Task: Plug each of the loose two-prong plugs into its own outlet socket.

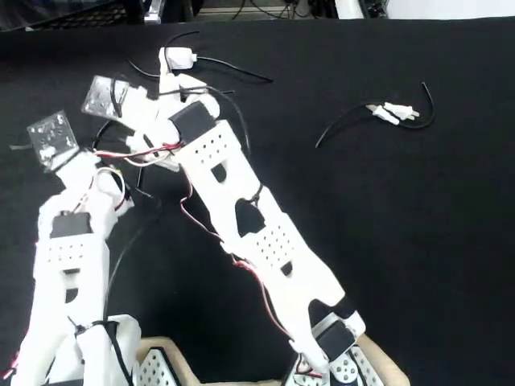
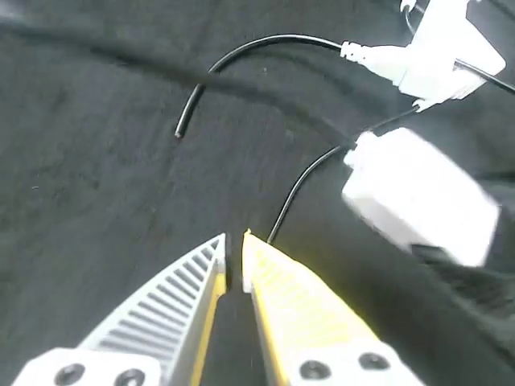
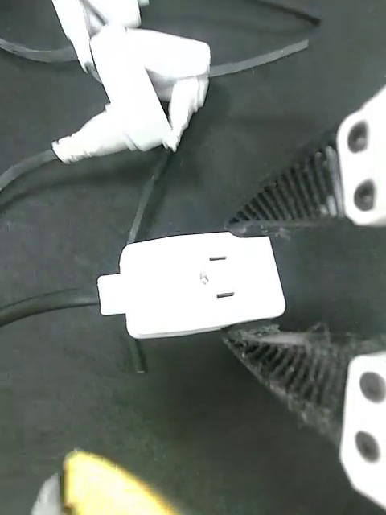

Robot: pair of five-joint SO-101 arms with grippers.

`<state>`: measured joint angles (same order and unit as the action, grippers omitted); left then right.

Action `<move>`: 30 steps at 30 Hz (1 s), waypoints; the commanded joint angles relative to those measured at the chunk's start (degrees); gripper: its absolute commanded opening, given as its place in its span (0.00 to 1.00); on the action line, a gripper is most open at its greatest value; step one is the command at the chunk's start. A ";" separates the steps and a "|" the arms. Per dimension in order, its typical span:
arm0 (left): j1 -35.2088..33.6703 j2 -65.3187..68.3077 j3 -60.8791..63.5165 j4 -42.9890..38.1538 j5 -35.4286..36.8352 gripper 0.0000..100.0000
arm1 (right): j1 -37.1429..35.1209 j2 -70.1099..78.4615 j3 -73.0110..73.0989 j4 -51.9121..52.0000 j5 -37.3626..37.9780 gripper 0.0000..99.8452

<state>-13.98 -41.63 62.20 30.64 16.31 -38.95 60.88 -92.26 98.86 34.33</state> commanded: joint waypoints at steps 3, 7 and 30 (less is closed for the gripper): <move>0.66 -1.32 6.11 -18.46 0.35 0.05 | 0.26 -14.29 10.07 2.29 -2.11 0.01; 0.66 -1.41 7.43 -23.30 0.35 0.05 | -1.76 -22.29 19.21 2.02 -2.02 0.01; 1.63 -46.07 3.65 -0.18 0.88 0.18 | 1.49 -16.22 29.58 -6.33 6.77 0.01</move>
<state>-16.53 -85.05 68.53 29.23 16.31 -34.02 45.58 -61.93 91.38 40.92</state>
